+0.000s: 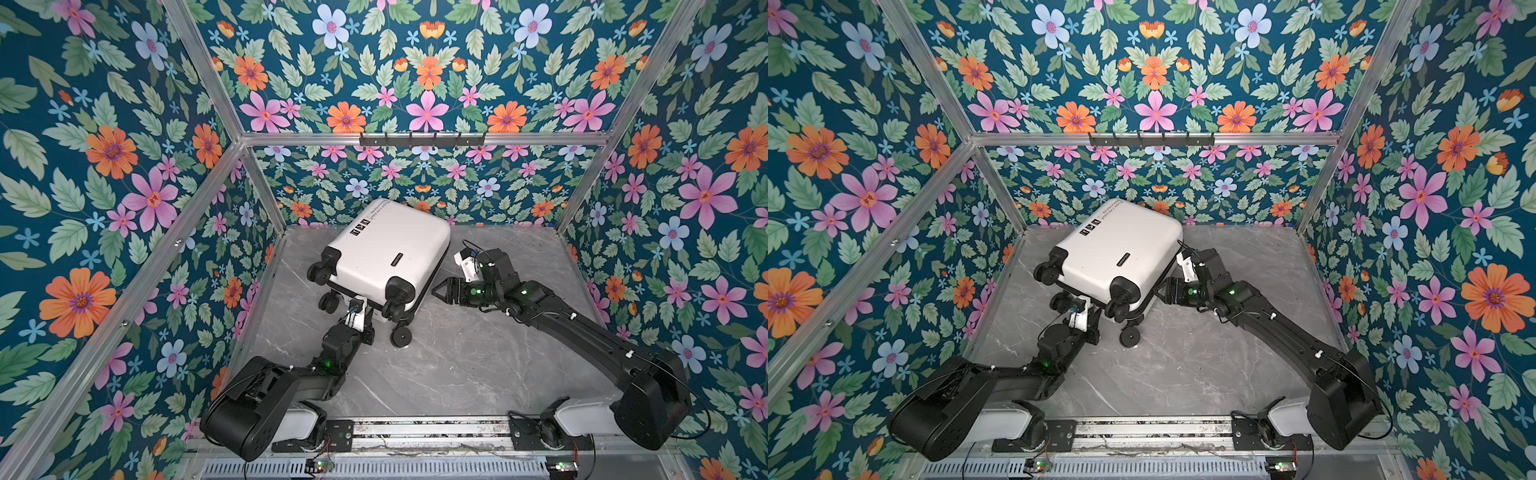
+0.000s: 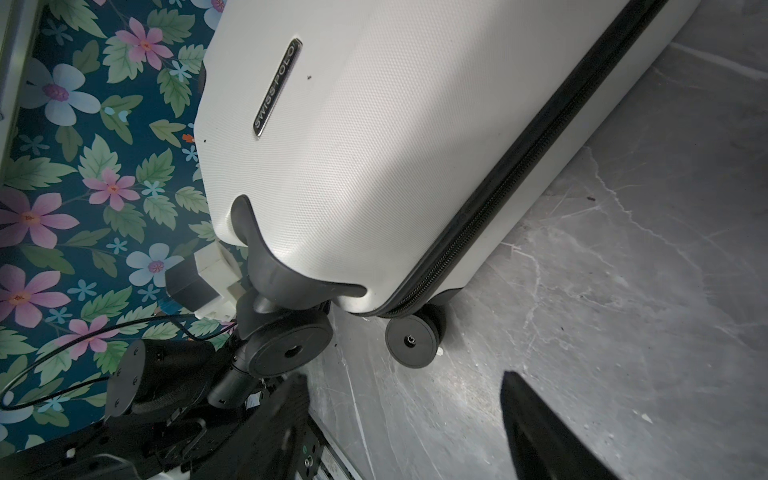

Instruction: Pack the luggage

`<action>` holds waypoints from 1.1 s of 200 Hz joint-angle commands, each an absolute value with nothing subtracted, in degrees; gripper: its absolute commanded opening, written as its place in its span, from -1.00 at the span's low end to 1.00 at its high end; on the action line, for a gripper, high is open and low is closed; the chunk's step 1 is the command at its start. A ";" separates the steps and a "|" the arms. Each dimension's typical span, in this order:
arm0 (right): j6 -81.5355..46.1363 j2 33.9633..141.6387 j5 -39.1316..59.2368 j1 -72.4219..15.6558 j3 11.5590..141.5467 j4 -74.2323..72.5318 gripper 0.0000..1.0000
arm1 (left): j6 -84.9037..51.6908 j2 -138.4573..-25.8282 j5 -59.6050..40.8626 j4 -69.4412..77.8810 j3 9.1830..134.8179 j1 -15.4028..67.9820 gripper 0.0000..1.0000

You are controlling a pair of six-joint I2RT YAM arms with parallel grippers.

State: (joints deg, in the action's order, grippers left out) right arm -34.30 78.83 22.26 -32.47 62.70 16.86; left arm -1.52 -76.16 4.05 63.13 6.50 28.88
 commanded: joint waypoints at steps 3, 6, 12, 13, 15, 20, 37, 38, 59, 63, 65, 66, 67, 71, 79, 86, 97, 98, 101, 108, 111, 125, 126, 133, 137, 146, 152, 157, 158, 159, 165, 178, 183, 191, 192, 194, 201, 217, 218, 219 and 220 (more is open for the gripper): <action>-33.99 79.41 22.65 -32.52 63.00 17.01 0.47 | -0.98 -75.77 3.13 65.95 7.21 28.80 -0.75; -34.00 79.45 22.72 -32.52 63.01 16.96 0.47 | -0.92 -75.70 2.97 65.78 7.29 28.82 -0.79; -34.01 79.62 22.76 -32.44 63.08 16.83 0.47 | -0.80 -75.42 2.75 65.45 7.37 28.82 -0.86; -34.01 79.62 22.76 -32.44 63.09 16.85 0.47 | -0.80 -75.33 2.69 65.38 7.42 28.82 -0.88; -33.97 79.69 22.76 -32.50 63.10 16.85 0.47 | -0.79 -75.26 2.65 65.21 7.39 28.83 -0.90; -34.01 79.79 22.76 -32.45 63.11 16.77 0.47 | -0.79 -75.03 2.57 64.93 7.43 28.83 -0.94; -34.01 80.13 22.92 -32.50 63.19 16.60 0.46 | -0.87 -74.10 2.86 64.02 7.17 28.83 -1.00; -34.01 80.14 22.89 -32.47 63.24 16.61 0.46 | -0.87 -74.05 2.88 63.96 7.19 28.83 -1.00; -33.70 80.57 23.16 -32.52 63.20 16.39 0.46 | -1.14 -73.18 3.07 62.79 7.27 28.83 -1.00; -33.68 80.64 23.24 -32.46 63.19 16.40 0.46 | -1.14 -73.02 3.08 62.56 7.30 28.83 -1.00; -33.67 80.67 23.32 -32.51 63.19 16.36 0.46 | -1.14 -72.92 3.01 62.46 7.41 28.83 -1.00; -33.66 80.72 23.35 -32.51 63.19 16.35 0.46 | -1.14 -72.89 2.96 62.39 7.39 28.83 -1.00; -33.71 80.75 23.37 -32.52 63.19 16.35 0.46 | -1.14 -72.83 2.93 62.31 7.43 28.83 -1.00; -33.65 80.81 23.45 -32.52 63.26 16.40 0.46 | -1.23 -72.60 2.79 61.77 7.59 28.83 -1.00; -33.57 80.99 23.78 -32.51 63.35 16.49 0.46 | -1.23 -71.84 2.37 59.81 8.31 28.83 -1.00; -33.69 81.12 24.13 -32.60 63.37 16.33 0.46 | -1.31 -71.04 1.80 57.36 9.22 28.81 -1.00; -34.04 81.06 24.67 -32.97 63.22 15.63 0.46 | -1.56 -69.62 0.21 52.96 10.45 28.76 -1.00; -34.07 81.05 24.77 -33.01 63.16 15.55 0.46 | -1.57 -69.48 0.10 52.58 10.54 28.79 -1.00; -34.10 80.99 24.86 -33.20 63.05 15.26 0.46 | -1.58 -69.18 -0.20 51.69 10.74 28.78 -1.00; -34.09 80.67 25.17 -33.90 62.73 14.49 0.47 | -1.65 -68.39 -1.16 49.99 11.22 28.80 -1.00; -34.13 80.48 25.28 -34.25 62.49 14.05 0.47 | -1.71 -68.04 -1.55 49.03 11.43 28.80 -1.00; -35.11 79.52 25.90 -35.89 61.11 11.19 0.51 | -2.44 -66.56 -2.91 44.92 12.41 28.82 -1.00; -35.22 79.44 25.92 -35.96 61.01 10.87 0.51 | -2.45 -66.46 -2.99 44.65 12.44 28.82 -1.00; -36.64 79.21 26.26 -36.57 60.22 8.99 0.53 | -2.53 -65.67 -3.60 43.20 12.64 28.79 -1.00; -37.48 79.19 26.55 -36.93 59.85 7.93 0.53 | -2.67 -65.22 -3.89 42.38 12.70 28.84 -1.00; -39.16 79.59 26.89 -37.68 59.55 6.46 0.54 | -3.19 -64.17 -4.00 40.89 12.74 28.82 -1.00; -39.84 80.12 26.65 -38.40 59.78 6.14 0.55 | -3.40 -63.54 -4.04 40.39 12.51 28.84 -1.00; -40.33 80.74 26.47 -38.92 60.16 5.95 0.55 | -3.58 -63.02 -4.16 40.08 12.40 28.81 -1.00; -40.42 80.89 26.46 -39.06 60.22 5.92 0.55 | -3.59 -62.93 -4.19 39.99 12.40 28.78 -1.00; -40.51 81.00 26.50 -39.13 60.35 5.90 0.55 | -3.64 -62.89 -4.21 39.86 12.40 28.80 -1.00; -40.83 81.92 26.38 -39.73 61.10 5.96 0.55 | -3.82 -62.53 -4.37 39.30 12.48 28.80 -1.00; -42.35 84.05 26.14 -40.68 62.65 5.53 0.54 | -4.04 -62.27 -5.02 37.79 12.89 28.82 -1.00; -43.30 84.90 26.53 -40.84 63.10 4.63 0.54 | -4.04 -62.29 -5.33 37.29 13.07 28.78 -1.00; -44.53 86.07 27.05 -41.00 63.70 3.14 0.53 | -4.13 -62.40 -5.62 36.78 13.33 28.83 -1.00; -44.68 86.23 27.11 -40.98 63.80 3.07 0.53 | -4.09 -62.45 -5.67 36.71 13.35 28.83 -1.00; -44.85 86.42 27.17 -41.03 63.98 2.79 0.53 | -4.12 -62.41 -5.77 36.62 13.42 28.85 -1.00; -45.12 87.50 27.32 -41.28 64.94 2.58 0.52 | -4.13 -62.42 -5.83 36.40 13.53 28.83 -1.00; -44.79 89.37 27.81 -42.01 67.08 3.16 0.48 | -4.04 -62.41 -5.97 35.82 13.95 28.83 -1.00; -44.76 89.42 27.83 -42.05 67.16 3.12 0.48 | -4.04 -62.41 -6.02 35.71 13.96 28.83 -1.00; -44.75 89.49 27.85 -42.08 67.24 3.14 0.48 | -4.04 -62.41 -6.04 35.65 14.01 28.87 -1.00; -44.74 89.57 27.85 -42.09 67.28 3.11 0.47 | -4.04 -62.40 -6.10 35.62 14.04 28.85 -1.00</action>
State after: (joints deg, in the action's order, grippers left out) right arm -43.38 87.92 26.81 -41.21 65.23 5.74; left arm -4.14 -62.67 -3.99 34.70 13.15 28.86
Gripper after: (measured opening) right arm 0.748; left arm 0.053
